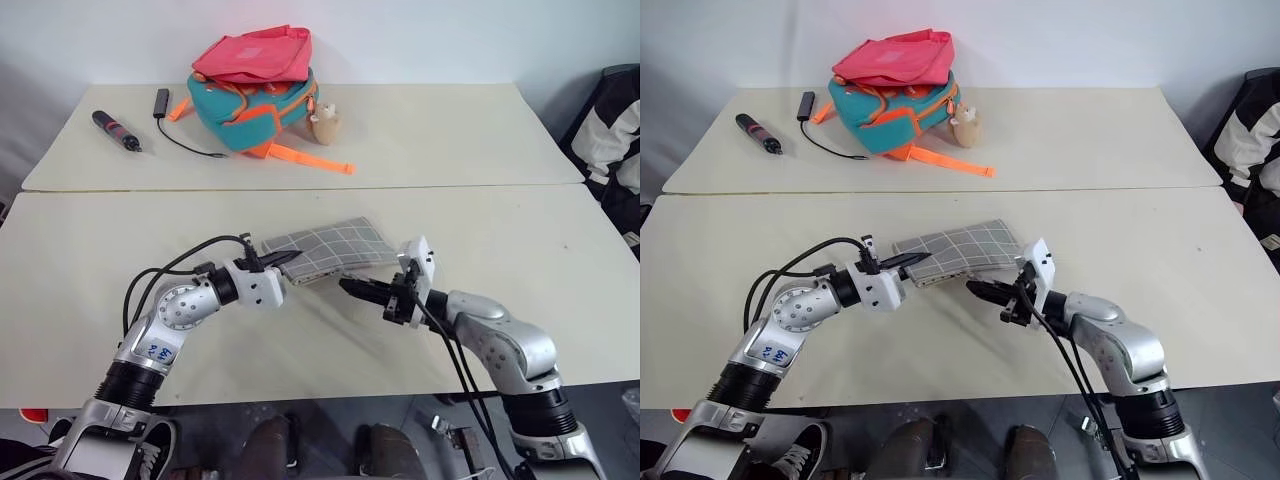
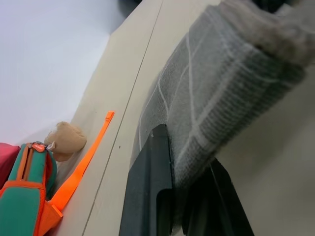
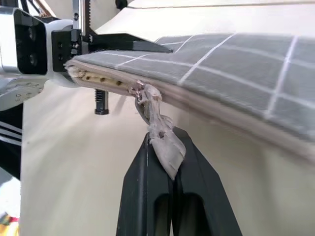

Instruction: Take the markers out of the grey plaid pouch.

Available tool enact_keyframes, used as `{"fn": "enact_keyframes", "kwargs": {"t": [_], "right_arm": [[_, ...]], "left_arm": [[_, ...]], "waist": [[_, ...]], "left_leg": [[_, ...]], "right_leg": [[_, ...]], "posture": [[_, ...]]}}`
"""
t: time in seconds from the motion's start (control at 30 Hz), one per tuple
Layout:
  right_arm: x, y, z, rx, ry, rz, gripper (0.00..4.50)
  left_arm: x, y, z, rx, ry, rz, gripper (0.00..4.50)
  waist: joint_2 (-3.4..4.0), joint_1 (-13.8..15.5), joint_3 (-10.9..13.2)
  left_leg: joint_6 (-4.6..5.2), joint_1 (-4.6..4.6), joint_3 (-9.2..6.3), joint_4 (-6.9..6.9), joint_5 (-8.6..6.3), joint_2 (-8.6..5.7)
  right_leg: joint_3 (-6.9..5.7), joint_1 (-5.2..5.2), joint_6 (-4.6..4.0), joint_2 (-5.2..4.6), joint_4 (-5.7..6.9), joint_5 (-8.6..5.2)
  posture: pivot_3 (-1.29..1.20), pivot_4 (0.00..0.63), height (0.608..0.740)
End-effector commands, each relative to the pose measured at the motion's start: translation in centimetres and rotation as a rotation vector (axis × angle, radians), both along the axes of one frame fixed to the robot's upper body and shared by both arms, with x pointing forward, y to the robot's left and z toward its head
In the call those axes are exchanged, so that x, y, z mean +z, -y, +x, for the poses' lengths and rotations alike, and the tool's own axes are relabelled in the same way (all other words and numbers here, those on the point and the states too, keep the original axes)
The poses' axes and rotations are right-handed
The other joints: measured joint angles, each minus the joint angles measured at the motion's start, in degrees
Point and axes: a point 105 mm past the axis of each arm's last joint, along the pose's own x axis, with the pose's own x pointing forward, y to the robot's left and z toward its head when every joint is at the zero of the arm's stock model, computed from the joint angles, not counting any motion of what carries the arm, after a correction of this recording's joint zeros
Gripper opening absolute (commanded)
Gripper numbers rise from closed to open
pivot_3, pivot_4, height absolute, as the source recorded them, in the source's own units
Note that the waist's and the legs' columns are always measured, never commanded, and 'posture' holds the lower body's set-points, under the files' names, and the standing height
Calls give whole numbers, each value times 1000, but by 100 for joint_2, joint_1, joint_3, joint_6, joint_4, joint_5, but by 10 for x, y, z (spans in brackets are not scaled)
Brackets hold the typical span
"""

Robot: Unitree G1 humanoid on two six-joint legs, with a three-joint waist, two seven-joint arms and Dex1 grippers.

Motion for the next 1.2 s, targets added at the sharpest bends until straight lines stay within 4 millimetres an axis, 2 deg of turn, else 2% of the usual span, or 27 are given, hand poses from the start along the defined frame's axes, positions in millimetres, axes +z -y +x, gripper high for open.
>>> {"fn": "enact_keyframes", "kwargs": {"t": [0.03,0.27,0.63,0.77,0.87,1.07,1.17,1.2], "right_arm": [[8,36,16,-115,65,-44,22],[-8,79,39,-285,89,-169,22],[-3,105,48,-354,131,-229,22],[2,91,39,-272,109,-181,22],[8,80,32,-211,113,-158,642],[22,80,23,-143,146,-188,2686],[42,86,20,-132,233,-209,2686],[55,91,24,-162,287,-216,2686]], "left_arm": [[4,-17,1,51,15,-21,0],[9,-22,-8,18,3,-57,0],[6,-35,-8,37,-47,-81,0],[3,-34,-7,33,-112,-140,0],[5,-30,-7,24,-117,-153,0],[2,-27,-8,18,-158,-165,0],[3,-29,-8,17,-197,-185,0],[4,-30,-7,17,-211,-197,0]], "waist": [[0,3,0],[0,-6,0],[1,4,0],[2,-9,1],[2,-8,1],[2,13,1],[2,4,1],[3,4,2]], "left_leg": [[1,0,1,0,0,0],[3,0,5,0,1,0],[4,1,5,0,1,0],[3,1,5,0,1,0],[4,1,4,0,1,0],[5,1,4,1,0,0],[5,1,4,1,0,0],[4,1,4,1,0,0]], "right_leg": [[0,2,0,-1,-2,0],[0,2,0,-1,-4,0],[-1,5,0,-2,-5,0],[0,4,0,-1,-7,0],[-1,5,0,-1,-6,0],[-1,7,0,-2,-9,0],[0,7,0,-2,-12,0],[-1,7,0,-2,-12,0]], "posture": [[0,150,740],[0,150,740],[0,150,740],[0,150,740],[0,150,740],[0,150,740],[0,150,740],[0,150,740]]}}
